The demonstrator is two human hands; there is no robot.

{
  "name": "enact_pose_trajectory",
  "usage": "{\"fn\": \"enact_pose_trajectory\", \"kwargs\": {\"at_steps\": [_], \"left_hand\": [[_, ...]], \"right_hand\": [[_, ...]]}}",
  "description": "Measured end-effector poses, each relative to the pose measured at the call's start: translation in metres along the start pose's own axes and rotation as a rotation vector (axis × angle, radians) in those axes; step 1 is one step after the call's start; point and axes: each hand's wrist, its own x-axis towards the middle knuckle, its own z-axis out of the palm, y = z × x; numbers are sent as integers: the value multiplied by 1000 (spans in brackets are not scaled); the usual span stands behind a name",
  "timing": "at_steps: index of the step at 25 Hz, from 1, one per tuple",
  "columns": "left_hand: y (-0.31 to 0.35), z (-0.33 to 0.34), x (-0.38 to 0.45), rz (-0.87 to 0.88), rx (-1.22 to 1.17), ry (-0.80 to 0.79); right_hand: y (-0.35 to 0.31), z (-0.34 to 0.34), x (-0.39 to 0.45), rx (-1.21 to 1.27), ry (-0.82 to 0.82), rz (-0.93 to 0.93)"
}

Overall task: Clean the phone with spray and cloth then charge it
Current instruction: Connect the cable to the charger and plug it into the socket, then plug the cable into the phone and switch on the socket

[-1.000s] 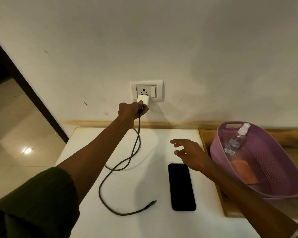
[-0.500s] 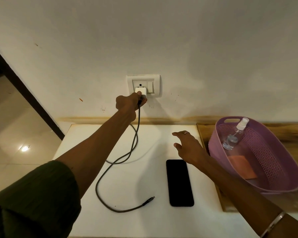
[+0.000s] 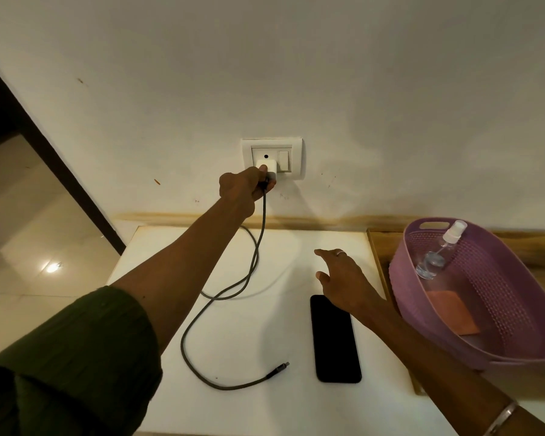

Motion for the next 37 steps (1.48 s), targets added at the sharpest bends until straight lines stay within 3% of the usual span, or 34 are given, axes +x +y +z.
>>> {"fn": "enact_pose_trajectory", "kwargs": {"at_steps": [6, 12, 15, 19, 22, 26, 30, 34, 37], "left_hand": [[-3, -37, -19, 178, 299, -54], [-63, -97, -87, 601, 580, 64], [-114, -124, -119, 561, 750, -47], [-176, -154, -154, 325, 1175, -383], [-197, -162, -163, 383, 1432, -494], [-200, -159, -170, 471, 1424, -441], [-201, -159, -175, 418, 1243, -388], [-201, -157, -175, 282, 1053, -370], [-200, -156, -173, 274, 1016, -364]], "right_hand": [[7, 7, -28, -92, -55, 162], [0, 17, -58, -72, -129, 312], [-7, 22, -68, -54, -128, 364], [-17, 31, -84, -115, -126, 414], [-22, 37, -91, -176, -97, 442], [-26, 39, -90, -158, -72, 515], [-20, 38, -83, 2, -79, 606], [-14, 37, -86, 90, -26, 549], [-9, 34, -87, 192, -43, 515]]}}
